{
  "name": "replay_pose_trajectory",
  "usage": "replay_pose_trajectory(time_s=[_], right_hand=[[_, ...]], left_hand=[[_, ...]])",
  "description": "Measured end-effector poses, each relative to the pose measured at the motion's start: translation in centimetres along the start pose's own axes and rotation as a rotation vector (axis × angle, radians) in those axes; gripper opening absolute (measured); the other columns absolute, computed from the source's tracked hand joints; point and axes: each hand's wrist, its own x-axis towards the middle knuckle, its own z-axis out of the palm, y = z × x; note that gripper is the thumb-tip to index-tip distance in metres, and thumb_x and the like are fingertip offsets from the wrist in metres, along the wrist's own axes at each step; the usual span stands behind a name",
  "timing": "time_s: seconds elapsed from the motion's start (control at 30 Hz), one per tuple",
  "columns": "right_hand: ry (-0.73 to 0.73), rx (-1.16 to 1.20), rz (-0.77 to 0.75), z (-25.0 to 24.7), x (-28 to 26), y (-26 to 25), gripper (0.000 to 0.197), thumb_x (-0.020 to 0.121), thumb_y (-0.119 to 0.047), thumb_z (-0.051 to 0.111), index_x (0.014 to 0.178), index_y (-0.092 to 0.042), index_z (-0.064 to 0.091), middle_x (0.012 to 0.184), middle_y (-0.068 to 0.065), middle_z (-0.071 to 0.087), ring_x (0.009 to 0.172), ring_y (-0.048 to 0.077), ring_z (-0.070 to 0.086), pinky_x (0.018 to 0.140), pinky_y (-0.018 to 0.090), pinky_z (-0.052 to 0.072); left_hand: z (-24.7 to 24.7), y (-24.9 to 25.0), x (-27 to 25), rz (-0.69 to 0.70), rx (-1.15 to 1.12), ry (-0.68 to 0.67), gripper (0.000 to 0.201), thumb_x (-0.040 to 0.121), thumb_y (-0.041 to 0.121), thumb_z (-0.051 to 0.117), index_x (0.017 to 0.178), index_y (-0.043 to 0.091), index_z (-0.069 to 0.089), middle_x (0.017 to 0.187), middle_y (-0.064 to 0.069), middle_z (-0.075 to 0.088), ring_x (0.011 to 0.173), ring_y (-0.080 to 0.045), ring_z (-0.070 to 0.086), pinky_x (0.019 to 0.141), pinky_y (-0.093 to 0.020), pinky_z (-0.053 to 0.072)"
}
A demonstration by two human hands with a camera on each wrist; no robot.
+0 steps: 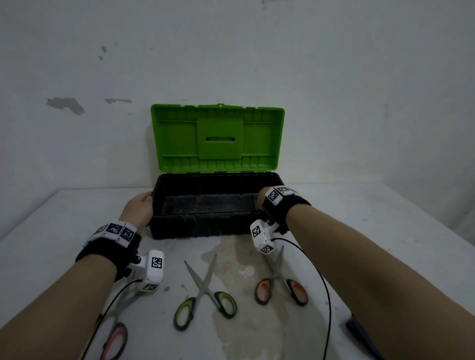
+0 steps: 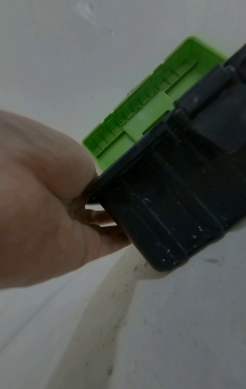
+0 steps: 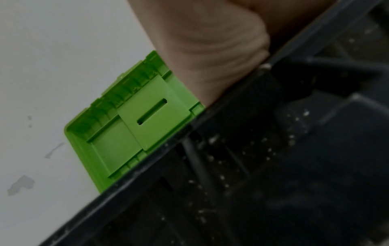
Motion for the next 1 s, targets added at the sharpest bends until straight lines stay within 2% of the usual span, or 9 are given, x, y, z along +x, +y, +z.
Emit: replay_pose_trajectory(time_s=[0.13, 0.27, 0.33, 0.4, 0.53, 0.67, 0.77, 0.9, 1.0], right_hand=[[-0.145, 0.2, -0.161, -0.7, 0.0, 1.4, 0.035, 0.096, -0.02, 0.053, 0.124, -0.001, 0.062, 0.129, 0.02, 0.059, 0.121, 0.038, 0.055, 0.097, 0.043, 0.046], [-0.087, 0.265, -0.121, -1.2, -1.6, 2.5, 0.021, 0.087, -0.022, 0.062, 0.091, -0.002, 0.069, 0.094, 0.012, 0.071, 0.079, 0.029, 0.067, 0.076, 0.039, 0.058], [-0.016, 0.322, -0.124, -1.9, -2.9, 3.3, 0.02, 0.087, -0.024, 0.062, 0.077, -0.005, 0.061, 0.077, 0.008, 0.064, 0.064, 0.021, 0.059, 0.059, 0.028, 0.051], [0.075, 0.371, -0.109, -2.7, -4.5, 4.7, 0.024, 0.086, -0.027, 0.062, 0.073, -0.01, 0.053, 0.073, 0.006, 0.056, 0.058, 0.019, 0.05, 0.054, 0.025, 0.041], [0.091, 0.4, -0.084, -3.2, -7.8, 9.2, 0.026, 0.087, -0.033, 0.061, 0.081, -0.007, 0.063, 0.085, 0.012, 0.061, 0.067, 0.022, 0.055, 0.054, 0.024, 0.039], [0.07, 0.432, -0.027, -1.9, -11.0, 15.2, 0.034, 0.088, -0.035, 0.064, 0.1, -0.004, 0.07, 0.098, 0.012, 0.07, 0.09, 0.029, 0.064, 0.069, 0.029, 0.049], [0.068, 0.42, 0.048, 0.1, -12.9, 19.3, 0.03, 0.09, -0.03, 0.064, 0.105, -0.004, 0.071, 0.103, 0.012, 0.071, 0.095, 0.029, 0.066, 0.081, 0.035, 0.056], [0.038, 0.337, 0.098, 3.1, -14.4, 22.8, 0.023, 0.09, -0.021, 0.062, 0.105, -0.007, 0.072, 0.109, 0.01, 0.071, 0.098, 0.027, 0.066, 0.085, 0.035, 0.057], [-0.004, 0.303, 0.115, 4.9, -15.0, 23.8, 0.025, 0.093, -0.021, 0.057, 0.11, -0.008, 0.07, 0.115, 0.01, 0.068, 0.1, 0.028, 0.065, 0.081, 0.031, 0.054]], left_hand=[[-0.2, 1.1, -1.3, 0.008, 0.068, 0.029, 0.037, 0.102, 0.019, 0.042, 0.131, 0.01, 0.063, 0.134, -0.014, 0.061, 0.121, -0.035, 0.057, 0.108, -0.046, 0.045], [-0.4, 3.8, -4.0, 0.055, 0.146, 0.072, 0.037, 0.1, 0.022, 0.049, 0.129, 0.006, 0.065, 0.136, -0.018, 0.061, 0.124, -0.035, 0.056, 0.108, -0.043, 0.044], [0.1, 5.9, -6.1, 0.114, 0.23, 0.095, 0.038, 0.1, 0.023, 0.051, 0.132, 0.006, 0.063, 0.138, -0.02, 0.059, 0.128, -0.037, 0.054, 0.111, -0.041, 0.04], [0.9, 8.4, -8.8, 0.181, 0.355, 0.121, 0.039, 0.1, 0.028, 0.051, 0.134, 0.011, 0.062, 0.139, -0.019, 0.059, 0.13, -0.038, 0.052, 0.112, -0.04, 0.037], [4.5, 12.0, -14.0, 0.306, 0.387, 0.048, 0.038, 0.1, 0.033, 0.051, 0.132, 0.015, 0.062, 0.135, -0.013, 0.062, 0.127, -0.036, 0.053, 0.11, -0.039, 0.038], [10.1, 12.7, -20.2, 0.375, 0.35, -0.173, 0.022, 0.101, 0.027, 0.051, 0.111, 0.016, 0.067, 0.107, -0.006, 0.064, 0.101, -0.024, 0.06, 0.094, -0.033, 0.048], [14.1, 11.9, -23.7, 0.348, 0.397, -0.331, 0.017, 0.1, 0.025, 0.054, 0.092, 0.016, 0.066, 0.097, -0.015, 0.07, 0.095, -0.03, 0.065, 0.087, -0.035, 0.05], [17.8, 10.1, -25.5, 0.299, 0.543, -0.422, 0.027, 0.099, 0.026, 0.054, 0.076, 0.012, 0.059, 0.075, -0.009, 0.058, 0.078, -0.027, 0.058, 0.063, -0.029, 0.04], [19.1, 9.2, -25.4, 0.247, 0.711, -0.402, 0.028, 0.098, 0.028, 0.054, 0.081, 0.009, 0.065, 0.079, -0.012, 0.063, 0.08, -0.03, 0.062, 0.062, -0.028, 0.039]])
